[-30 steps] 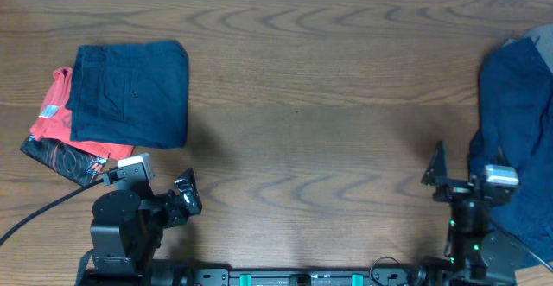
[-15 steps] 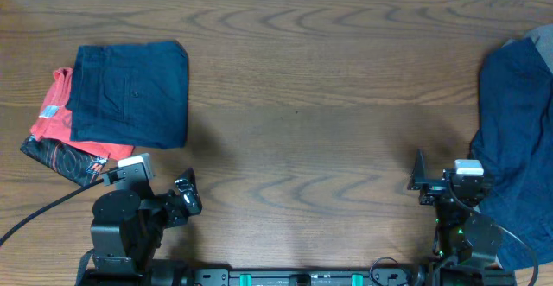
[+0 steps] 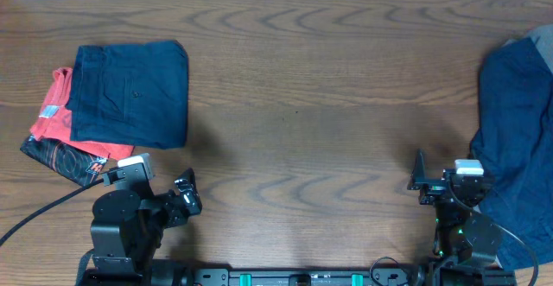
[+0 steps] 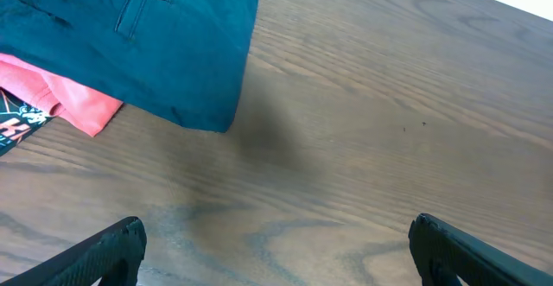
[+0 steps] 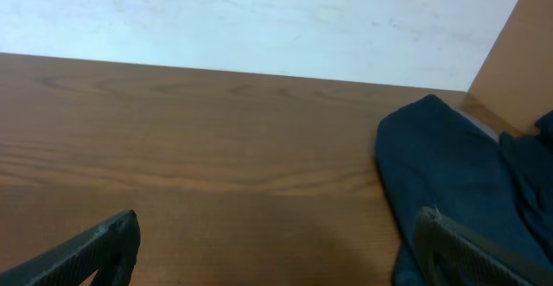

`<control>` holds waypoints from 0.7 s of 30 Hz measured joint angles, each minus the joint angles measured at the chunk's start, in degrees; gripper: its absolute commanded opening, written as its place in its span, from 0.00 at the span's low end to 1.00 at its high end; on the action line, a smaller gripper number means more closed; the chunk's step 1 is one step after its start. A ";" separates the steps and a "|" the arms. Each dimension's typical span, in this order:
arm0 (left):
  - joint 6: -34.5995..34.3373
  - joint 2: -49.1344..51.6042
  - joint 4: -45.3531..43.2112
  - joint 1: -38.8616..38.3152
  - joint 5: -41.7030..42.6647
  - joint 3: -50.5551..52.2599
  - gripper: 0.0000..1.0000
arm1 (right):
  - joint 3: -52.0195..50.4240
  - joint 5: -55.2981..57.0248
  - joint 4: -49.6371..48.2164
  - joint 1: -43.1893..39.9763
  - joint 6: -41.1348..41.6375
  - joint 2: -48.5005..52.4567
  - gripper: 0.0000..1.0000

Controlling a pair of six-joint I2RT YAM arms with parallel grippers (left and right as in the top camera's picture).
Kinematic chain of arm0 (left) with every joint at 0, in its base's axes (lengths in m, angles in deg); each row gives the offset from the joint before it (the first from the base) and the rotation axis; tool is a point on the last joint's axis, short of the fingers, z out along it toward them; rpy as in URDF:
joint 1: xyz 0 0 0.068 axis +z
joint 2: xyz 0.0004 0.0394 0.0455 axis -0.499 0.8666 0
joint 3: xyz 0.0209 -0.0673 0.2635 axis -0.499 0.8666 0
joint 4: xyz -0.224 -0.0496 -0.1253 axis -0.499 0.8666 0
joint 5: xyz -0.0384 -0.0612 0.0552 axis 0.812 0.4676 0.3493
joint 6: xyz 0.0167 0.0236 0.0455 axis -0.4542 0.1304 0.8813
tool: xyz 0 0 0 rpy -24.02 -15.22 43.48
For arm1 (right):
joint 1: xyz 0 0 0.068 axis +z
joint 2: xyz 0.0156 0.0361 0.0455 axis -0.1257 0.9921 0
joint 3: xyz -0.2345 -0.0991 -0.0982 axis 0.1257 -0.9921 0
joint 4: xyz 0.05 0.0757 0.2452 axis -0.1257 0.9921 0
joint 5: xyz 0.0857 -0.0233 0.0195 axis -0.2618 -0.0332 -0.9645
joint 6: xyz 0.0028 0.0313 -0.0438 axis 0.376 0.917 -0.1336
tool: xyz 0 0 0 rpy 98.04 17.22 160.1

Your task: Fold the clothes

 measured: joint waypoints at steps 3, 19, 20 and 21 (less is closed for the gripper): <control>0.00 0.00 -0.02 0.00 0.00 0.00 0.98 | 0.00 0.00 0.00 0.00 0.00 0.00 0.99; 4.76 -5.64 5.88 2.93 -3.50 1.79 0.98 | 0.00 0.00 0.00 0.02 0.00 0.00 0.99; 5.05 -6.67 5.84 2.93 -3.56 2.67 0.98 | 0.00 0.00 0.00 0.00 0.00 0.00 0.99; 5.25 -7.58 5.90 2.93 -3.67 3.72 0.98 | 0.00 0.00 0.00 0.00 0.00 0.00 0.99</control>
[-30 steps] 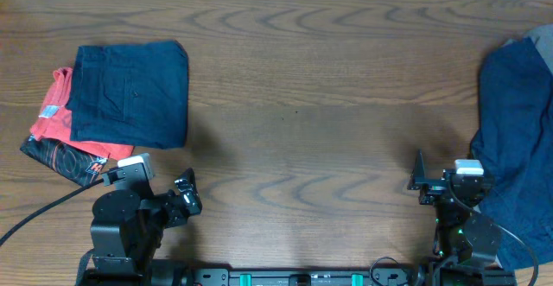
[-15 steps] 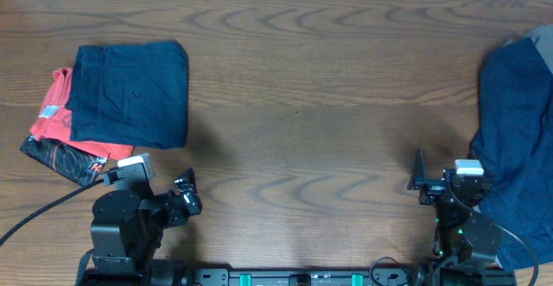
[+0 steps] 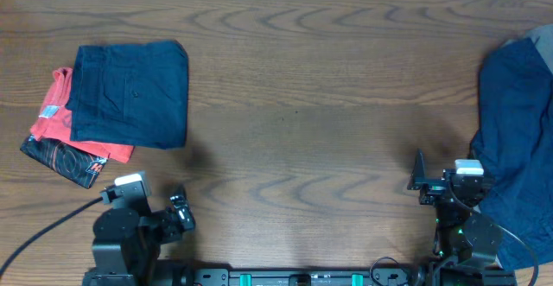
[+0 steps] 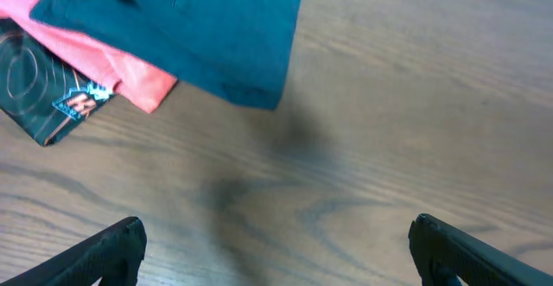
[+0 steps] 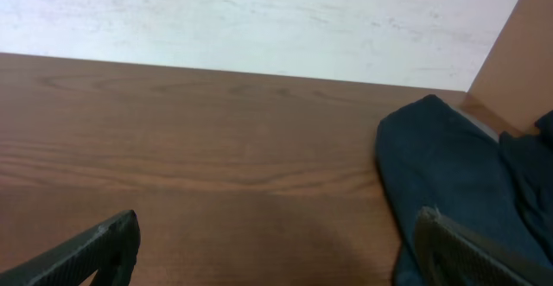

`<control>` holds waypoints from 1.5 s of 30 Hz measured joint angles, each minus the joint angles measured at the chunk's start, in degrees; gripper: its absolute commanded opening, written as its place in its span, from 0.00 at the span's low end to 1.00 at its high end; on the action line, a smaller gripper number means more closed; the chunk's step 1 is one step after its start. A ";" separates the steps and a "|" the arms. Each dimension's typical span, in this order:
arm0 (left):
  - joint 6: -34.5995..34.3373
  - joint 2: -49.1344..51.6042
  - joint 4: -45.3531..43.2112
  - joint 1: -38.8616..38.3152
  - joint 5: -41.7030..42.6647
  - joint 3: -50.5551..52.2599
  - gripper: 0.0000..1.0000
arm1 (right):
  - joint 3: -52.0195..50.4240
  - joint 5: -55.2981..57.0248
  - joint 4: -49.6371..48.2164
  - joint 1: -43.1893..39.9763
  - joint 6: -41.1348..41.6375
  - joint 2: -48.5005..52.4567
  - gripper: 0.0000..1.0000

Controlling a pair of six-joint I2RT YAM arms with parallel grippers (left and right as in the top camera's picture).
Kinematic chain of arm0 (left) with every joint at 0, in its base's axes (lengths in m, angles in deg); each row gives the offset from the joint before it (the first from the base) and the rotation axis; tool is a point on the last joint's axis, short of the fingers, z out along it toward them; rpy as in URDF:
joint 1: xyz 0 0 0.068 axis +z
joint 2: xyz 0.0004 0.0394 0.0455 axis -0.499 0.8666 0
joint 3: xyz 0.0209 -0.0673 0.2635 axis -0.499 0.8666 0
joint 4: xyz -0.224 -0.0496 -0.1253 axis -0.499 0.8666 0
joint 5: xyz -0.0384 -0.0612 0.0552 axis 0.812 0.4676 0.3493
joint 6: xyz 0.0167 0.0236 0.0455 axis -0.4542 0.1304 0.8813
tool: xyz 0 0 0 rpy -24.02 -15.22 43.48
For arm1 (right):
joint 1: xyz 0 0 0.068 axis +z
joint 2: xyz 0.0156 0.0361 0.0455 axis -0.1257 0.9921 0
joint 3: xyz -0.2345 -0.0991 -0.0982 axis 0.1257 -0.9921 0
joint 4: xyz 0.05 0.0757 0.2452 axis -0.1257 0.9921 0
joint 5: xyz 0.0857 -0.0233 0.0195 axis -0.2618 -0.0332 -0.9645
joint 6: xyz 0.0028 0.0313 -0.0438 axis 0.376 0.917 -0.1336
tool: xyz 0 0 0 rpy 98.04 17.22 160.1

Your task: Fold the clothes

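A folded dark blue garment (image 3: 130, 94) (image 4: 186, 27) lies at the left on top of a folded red one (image 3: 54, 117) (image 4: 104, 53) and a black printed one (image 3: 56, 158) (image 4: 43, 100). A loose dark blue garment (image 3: 514, 139) (image 5: 454, 182) lies unfolded at the table's right edge. My left gripper (image 3: 177, 212) (image 4: 275, 247) is open near the front edge, below the folded stack, holding nothing. My right gripper (image 3: 423, 182) (image 5: 276, 243) is open too, just left of the loose garment, empty.
Brown wooden table (image 3: 311, 104). A white wall (image 5: 259, 18) runs behind its far edge. Both arm bases sit at the front edge, with a black cable (image 3: 43, 212) trailing off to the left.
My left gripper has drawn back toward the front edge, farther from the folded stack; its view now takes in the black printed garment. The right arm has not moved.
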 measured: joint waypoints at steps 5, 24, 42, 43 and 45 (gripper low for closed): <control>1.07 -5.16 -4.24 0.04 0.20 7.56 0.98 | 0.00 0.00 0.02 0.02 0.00 0.00 0.99; 12.20 -14.88 -58.60 0.09 0.13 36.98 0.98 | -0.02 0.00 0.00 0.02 0.00 -0.02 0.99; 12.00 -14.84 -55.54 0.09 3.19 36.57 0.98 | -0.02 0.00 0.00 0.02 0.00 -0.02 0.99; 12.00 -14.84 -55.54 0.09 3.19 36.57 0.98 | -0.02 0.00 0.00 0.02 0.00 -0.02 0.99; 12.00 -14.84 -55.54 0.09 3.19 36.57 0.98 | -0.02 0.00 0.00 0.02 0.00 -0.02 0.99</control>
